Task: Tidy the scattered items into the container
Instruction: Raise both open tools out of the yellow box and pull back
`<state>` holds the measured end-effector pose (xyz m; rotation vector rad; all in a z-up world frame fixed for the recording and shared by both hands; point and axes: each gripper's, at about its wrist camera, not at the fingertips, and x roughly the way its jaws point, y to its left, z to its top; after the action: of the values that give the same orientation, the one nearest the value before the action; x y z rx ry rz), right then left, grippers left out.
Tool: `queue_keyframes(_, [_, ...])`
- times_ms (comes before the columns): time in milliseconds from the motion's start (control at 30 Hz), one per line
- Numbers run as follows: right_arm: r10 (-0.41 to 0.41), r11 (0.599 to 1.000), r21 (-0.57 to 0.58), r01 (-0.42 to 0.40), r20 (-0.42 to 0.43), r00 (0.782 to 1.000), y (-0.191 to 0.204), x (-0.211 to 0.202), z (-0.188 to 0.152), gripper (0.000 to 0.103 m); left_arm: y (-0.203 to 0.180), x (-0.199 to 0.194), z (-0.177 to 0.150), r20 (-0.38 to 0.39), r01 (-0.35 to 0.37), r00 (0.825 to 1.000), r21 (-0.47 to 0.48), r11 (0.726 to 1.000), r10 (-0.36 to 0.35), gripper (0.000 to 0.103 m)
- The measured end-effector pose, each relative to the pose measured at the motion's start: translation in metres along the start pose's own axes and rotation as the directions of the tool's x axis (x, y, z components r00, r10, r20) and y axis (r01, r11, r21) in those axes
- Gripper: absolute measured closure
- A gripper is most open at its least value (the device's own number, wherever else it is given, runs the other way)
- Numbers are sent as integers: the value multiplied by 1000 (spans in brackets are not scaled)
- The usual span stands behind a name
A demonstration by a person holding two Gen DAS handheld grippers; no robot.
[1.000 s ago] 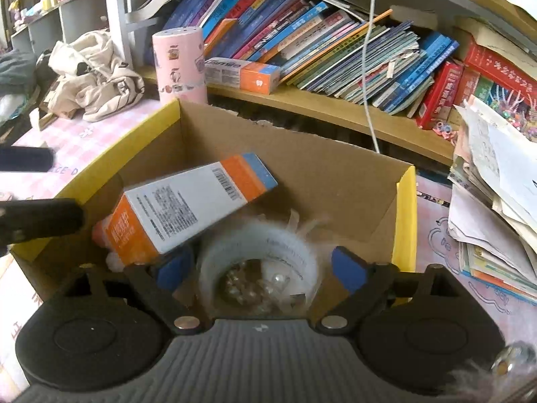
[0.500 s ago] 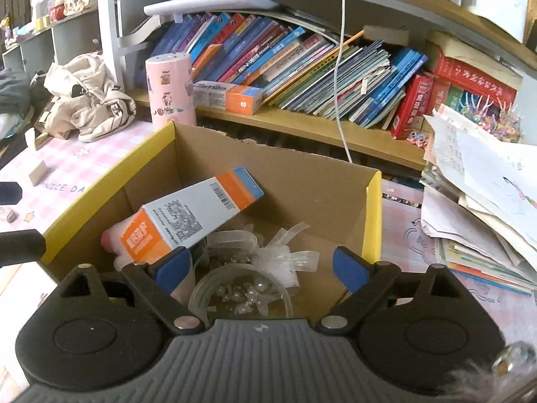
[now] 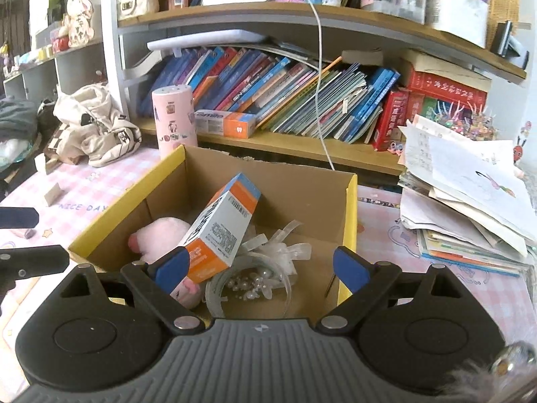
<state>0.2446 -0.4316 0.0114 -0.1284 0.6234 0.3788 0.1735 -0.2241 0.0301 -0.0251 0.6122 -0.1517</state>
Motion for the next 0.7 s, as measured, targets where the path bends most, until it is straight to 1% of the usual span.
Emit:
queue_keyframes(267, [-5,1000,18,5,24,1000,8,-26,-21,10,-6,-8,-14,-13,13,1000,-9,1000,-13,22])
queue_keyframes(467, [13,1000,9,-12,-22,1000,19,-31,-38,10,-8,-11,-22,-31,35,999,-10,999,-35,22])
queue_keyframes(700, [2,1000,21,-1,-66,998,35,-34,-52,10,-4,-12,-28,-50,73,996,7,997,-73,22])
